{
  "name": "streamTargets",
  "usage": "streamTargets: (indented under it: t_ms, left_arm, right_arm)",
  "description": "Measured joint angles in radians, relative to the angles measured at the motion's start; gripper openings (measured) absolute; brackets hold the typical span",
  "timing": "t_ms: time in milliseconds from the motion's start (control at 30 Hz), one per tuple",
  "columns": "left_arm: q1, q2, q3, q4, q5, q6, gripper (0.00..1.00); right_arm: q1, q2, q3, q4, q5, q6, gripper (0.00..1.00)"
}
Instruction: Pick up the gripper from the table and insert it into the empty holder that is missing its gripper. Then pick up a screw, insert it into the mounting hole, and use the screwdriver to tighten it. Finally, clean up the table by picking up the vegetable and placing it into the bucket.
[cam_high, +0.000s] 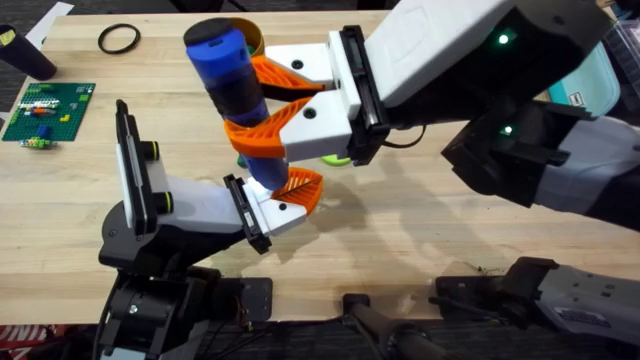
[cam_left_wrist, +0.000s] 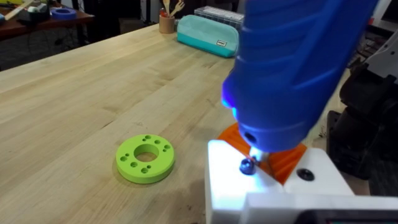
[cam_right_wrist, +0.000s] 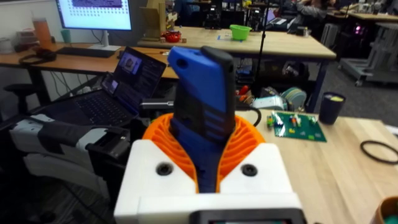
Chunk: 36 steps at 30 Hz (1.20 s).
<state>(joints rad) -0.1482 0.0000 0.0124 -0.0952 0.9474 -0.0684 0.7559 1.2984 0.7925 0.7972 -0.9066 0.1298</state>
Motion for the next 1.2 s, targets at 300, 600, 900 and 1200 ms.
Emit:
streamTargets:
  t_ms: [300, 600, 900, 1200]
  left_arm:
    - [0.0, 0.0, 0.0, 0.002, -0.001, 0.0, 0.01]
    - [0.0, 0.0, 0.0, 0.002, 0.0, 0.0, 0.01]
    - [0.0, 0.0, 0.0, 0.002, 0.0, 0.0, 0.01]
    - [0.0, 0.0, 0.0, 0.002, 0.0, 0.0, 0.01]
  right_arm:
    - [0.0, 0.015, -0.006, 0.087, -0.001, 0.024, 0.102]
    - [-0.001, 0.015, -0.008, 0.152, -0.001, 0.094, 0.102]
    - [-0.001, 0.015, -0.008, 0.152, 0.0, 0.113, 0.102]
    - [-0.001, 0.015, -0.008, 0.144, 0.0, 0.101, 0.102]
